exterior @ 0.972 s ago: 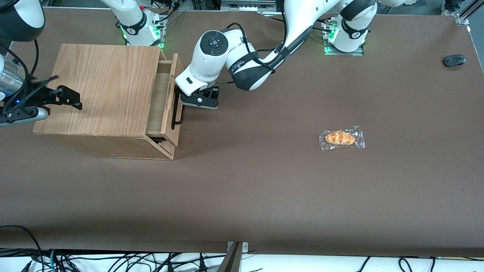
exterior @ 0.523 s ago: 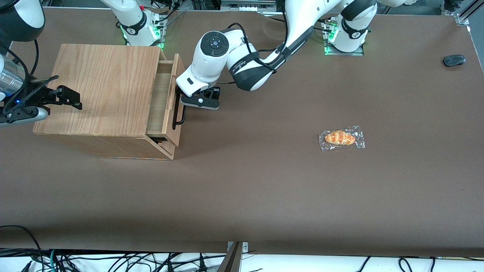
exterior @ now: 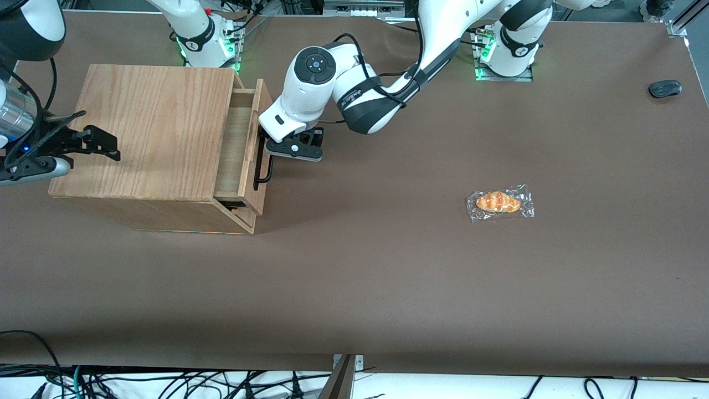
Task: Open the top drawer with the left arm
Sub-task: 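Pull the handle with the left gripper, sliding the drawer out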
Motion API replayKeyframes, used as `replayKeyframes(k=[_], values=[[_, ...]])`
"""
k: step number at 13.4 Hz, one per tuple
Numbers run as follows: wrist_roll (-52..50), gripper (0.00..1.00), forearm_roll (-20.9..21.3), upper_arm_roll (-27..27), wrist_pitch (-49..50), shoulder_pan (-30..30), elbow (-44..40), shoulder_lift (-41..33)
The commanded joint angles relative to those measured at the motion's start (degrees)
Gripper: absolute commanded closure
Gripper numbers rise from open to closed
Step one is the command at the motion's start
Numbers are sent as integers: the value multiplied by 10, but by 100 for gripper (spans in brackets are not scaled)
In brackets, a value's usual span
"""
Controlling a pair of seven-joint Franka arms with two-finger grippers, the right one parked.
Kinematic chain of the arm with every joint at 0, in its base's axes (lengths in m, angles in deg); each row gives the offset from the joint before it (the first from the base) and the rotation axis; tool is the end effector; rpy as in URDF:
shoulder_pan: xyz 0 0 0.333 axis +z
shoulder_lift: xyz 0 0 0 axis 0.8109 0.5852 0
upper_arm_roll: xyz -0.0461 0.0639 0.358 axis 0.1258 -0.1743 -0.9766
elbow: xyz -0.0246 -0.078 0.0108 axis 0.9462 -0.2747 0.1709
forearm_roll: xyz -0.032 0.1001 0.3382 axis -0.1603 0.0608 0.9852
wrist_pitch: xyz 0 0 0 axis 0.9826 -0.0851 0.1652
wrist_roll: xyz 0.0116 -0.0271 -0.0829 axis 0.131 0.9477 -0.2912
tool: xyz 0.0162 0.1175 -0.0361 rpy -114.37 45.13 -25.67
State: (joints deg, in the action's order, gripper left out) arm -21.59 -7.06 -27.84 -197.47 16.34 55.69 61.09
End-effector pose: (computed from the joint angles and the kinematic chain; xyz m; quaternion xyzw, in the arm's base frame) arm 0.4741 -0.6301 0.3939 0.9847 -0.0044 -0.0341 0.1705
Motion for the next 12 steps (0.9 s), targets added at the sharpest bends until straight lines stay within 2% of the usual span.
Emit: replayKeyframes(k=[1,4,12], values=[[24,0,-2,5,20,26,-4,-15],[27,0,-1,38,26,58,-3,-15],[27,0,1,38,26,58,1,-15]])
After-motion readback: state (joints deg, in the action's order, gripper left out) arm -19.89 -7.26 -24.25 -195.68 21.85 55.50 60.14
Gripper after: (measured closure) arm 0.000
